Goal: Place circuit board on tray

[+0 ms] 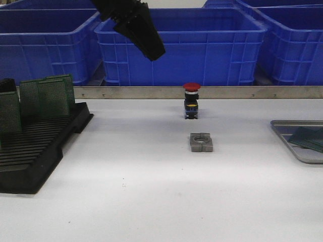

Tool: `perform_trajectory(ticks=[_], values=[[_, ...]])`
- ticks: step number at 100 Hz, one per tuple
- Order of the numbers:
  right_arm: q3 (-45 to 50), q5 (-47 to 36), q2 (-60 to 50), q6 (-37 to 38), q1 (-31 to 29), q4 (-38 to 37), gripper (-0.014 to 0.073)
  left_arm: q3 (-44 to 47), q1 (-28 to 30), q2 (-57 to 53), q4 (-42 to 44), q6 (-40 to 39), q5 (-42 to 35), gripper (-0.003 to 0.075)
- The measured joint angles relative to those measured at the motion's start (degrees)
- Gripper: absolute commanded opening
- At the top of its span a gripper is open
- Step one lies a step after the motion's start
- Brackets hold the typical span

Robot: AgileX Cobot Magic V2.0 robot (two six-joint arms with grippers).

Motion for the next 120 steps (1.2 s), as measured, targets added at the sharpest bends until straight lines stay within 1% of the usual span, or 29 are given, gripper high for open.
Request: perform_trajectory(ticks=[14,38,50,64,83,94,120], values=[[0.00,-0.73,-5.01,-1.02,2.88,-0.13,-0.0061,0.00,1.97,-1.63,0.13,-3.03,0.14,-0.0020],[1.21,-8.59,-13.51,-3.00,15.53,-0.40,-0.0061,0.17,5.86,-8.31,0.23,-8.34,0.34,-0.0020],[2.79,-13.25,-18.09,-3.00,20.80,-0.40,-0.0061,3.41,6.89,-13.82,0.46,-10.55,-3.26,-0.0020],[5.66,-19.71,-24.41,-3.00,26.53,-0.40,-0.0061,11.94,6.90,-22.11,0.75,-11.94,-11.26,-0.0020],[10.86,-28.39,-34.06,-4.05,34.61,-0.19,-0.0061,28.67,6.90,-35.42,-0.94,-12.44,-25.35,-0.0020],[13.26,-30.98,-39.60,-4.82,36.40,-0.03,-0.0061,37.34,6.90,-42.55,-3.96,-12.58,-31.98,-0.0020],[19.14,-32.14,-55.51,-5.09,36.81,0.17,-0.0061,56.43,6.90,-58.58,-11.60,-11.02,-47.76,-0.0020]])
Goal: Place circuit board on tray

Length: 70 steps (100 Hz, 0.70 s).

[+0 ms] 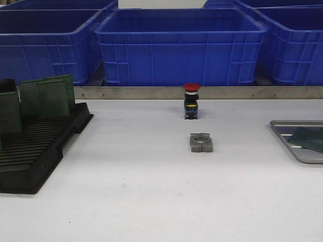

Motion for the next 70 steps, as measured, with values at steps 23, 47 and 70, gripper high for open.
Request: perform_trajectory(ticks=[23,47,70], values=[[6.27,-0.09,-14.30,0.00,0.00,0.00,-0.0061,13.32,0.00,-14.55,-1.34,0.21,-7.18,-0.0020],[10.89,3.01,-25.16,-0.13,0.00,0.00,-0.0061,23.32,0.00,-29.17,-1.69,0.21,-9.62,-0.0020],[12.62,6.62,-27.75,-0.13,0.00,0.00,-0.0061,30.30,0.00,-39.22,-1.69,0.21,-9.62,-0.0020]])
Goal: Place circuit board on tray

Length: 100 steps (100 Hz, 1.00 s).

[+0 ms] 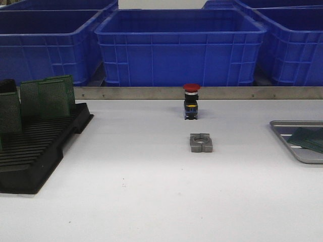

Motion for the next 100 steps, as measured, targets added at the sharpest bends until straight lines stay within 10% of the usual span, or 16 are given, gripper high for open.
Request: perform_trajectory(ticks=[100], values=[[0.00,2.16,0.00,0.00,0.00,0.00,-0.0061,2.36,0.10,-3.24,1.26,-0.12,-0.89,-0.0020]])
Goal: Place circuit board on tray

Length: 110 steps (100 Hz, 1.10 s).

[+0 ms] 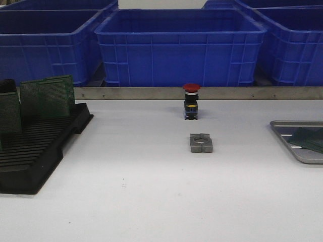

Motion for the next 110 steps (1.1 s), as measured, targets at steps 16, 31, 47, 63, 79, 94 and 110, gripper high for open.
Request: perform_trajectory(ticks=[16,31,47,63,79,94,110], values=[[0.00,0.12,0.00,0.00,0.00,0.00,-0.0061,3.75,2.13,-0.55,19.42,-25.31,-1.80,-0.0020],[0.00,0.12,0.00,0.00,0.00,0.00,-0.0061,8.76,5.67,-4.43,41.29,-48.85,-1.91,-0.0020],[0.00,0.12,0.00,0.00,0.00,0.00,-0.0061,15.93,9.60,-10.52,46.34,-54.09,-3.02,-0.0020],[0.09,0.24,-0.03,0.00,0.00,-0.10,-0.0061,17.41,11.32,-13.12,47.09,-54.89,-2.32,-0.0020],[0.09,0.35,-0.03,0.00,0.00,-0.10,-0.0061,17.41,11.32,-13.12,47.59,-54.99,-1.60,-0.0020],[0.09,0.69,-0.03,0.00,0.00,-0.10,-0.0061,17.33,11.32,-13.12,47.59,-54.99,-1.59,-0.0020],[0.09,1.16,-0.03,0.00,0.00,-0.10,-0.0061,17.41,11.32,-13.12,47.59,-54.99,-0.64,-0.0020]])
